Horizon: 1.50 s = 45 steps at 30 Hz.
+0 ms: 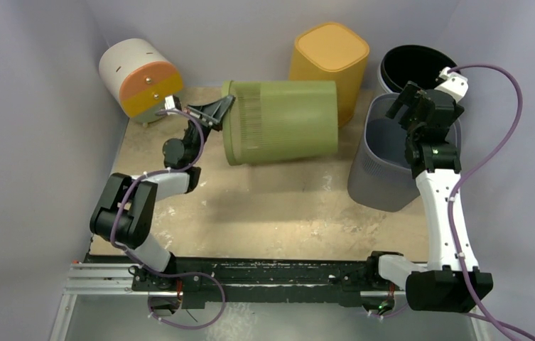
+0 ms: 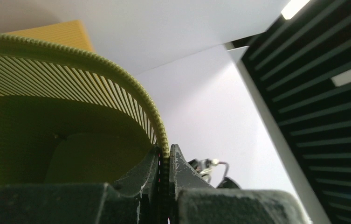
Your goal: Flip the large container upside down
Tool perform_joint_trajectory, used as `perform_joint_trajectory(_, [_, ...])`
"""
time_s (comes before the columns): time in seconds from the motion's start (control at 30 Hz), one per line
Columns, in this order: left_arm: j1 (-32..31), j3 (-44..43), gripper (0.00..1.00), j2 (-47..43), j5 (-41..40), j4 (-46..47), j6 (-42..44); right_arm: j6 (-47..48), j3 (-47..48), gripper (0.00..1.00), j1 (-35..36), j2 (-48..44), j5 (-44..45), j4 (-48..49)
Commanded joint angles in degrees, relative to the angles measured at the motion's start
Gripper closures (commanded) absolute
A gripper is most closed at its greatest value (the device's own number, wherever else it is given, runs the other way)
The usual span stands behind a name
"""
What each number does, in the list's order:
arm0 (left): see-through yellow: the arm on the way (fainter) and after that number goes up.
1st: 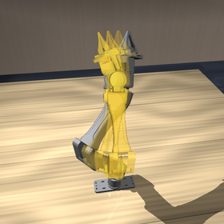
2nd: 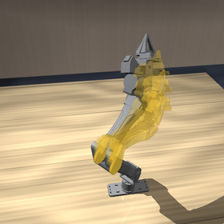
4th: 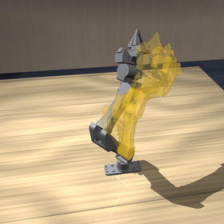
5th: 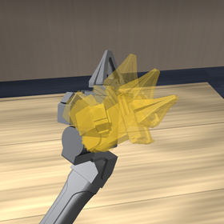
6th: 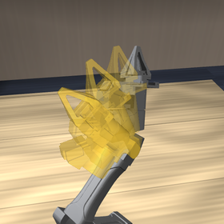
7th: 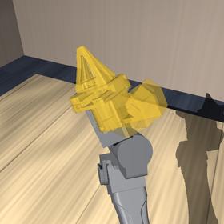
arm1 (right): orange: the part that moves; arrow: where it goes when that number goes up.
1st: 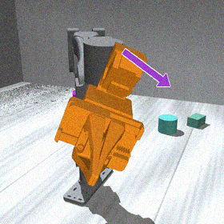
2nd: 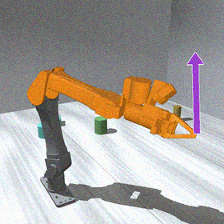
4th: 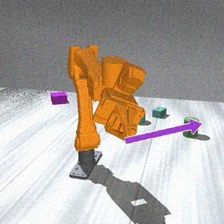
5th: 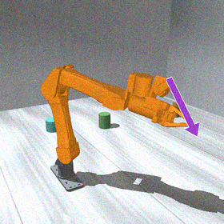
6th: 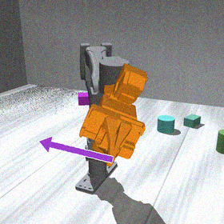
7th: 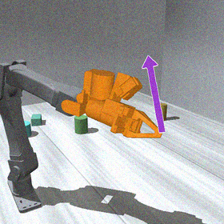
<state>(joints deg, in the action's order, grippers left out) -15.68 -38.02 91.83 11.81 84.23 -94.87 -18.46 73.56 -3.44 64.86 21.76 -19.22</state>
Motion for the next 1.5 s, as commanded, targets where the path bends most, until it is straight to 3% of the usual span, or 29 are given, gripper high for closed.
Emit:
perform_joint_trajectory(0.0, [-2.22, -9.86, 1.00, 0.62, -5.63, 14.52, -9.47, 0.44, 0.18, 0.02, -0.25, 0.61, 1.55, 2.94])
perform_joint_trajectory(0.3, [-3.09, -1.99, 1.00, 10.72, -6.90, 14.73, -10.45, 0.61, -0.48, 0.02, -0.25, 0.52, 1.10, 3.57])
perform_joint_trajectory(0.57, [-1.04, 0.80, 1.00, 17.27, -3.05, 14.72, -8.25, 0.69, -1.09, 0.02, -0.25, -0.59, 0.70, 3.71])
perform_joint_trajectory(0.7, [0.92, 4.22, 1.00, 17.88, -3.39, 14.82, -10.22, 0.76, -1.55, 0.02, -0.20, -0.95, 0.70, 4.10])
perform_joint_trajectory(0.9, [1.31, 0.47, 1.00, 14.49, -3.09, 14.75, -13.30, 0.75, -1.49, 0.02, -0.20, -0.98, 0.45, 3.89])
perform_joint_trajectory(1.23, [10.37, 4.02, 1.00, 20.99, 5.40, 14.73, -9.84, 0.57, -2.05, 0.02, -0.25, -1.84, 0.08, 3.87])
perform_joint_trajectory(1.47, [13.13, 3.75, 1.00, 26.58, 9.43, 14.71, -5.36, 0.52, -2.10, 0.02, -0.25, -1.75, -0.15, 4.00])
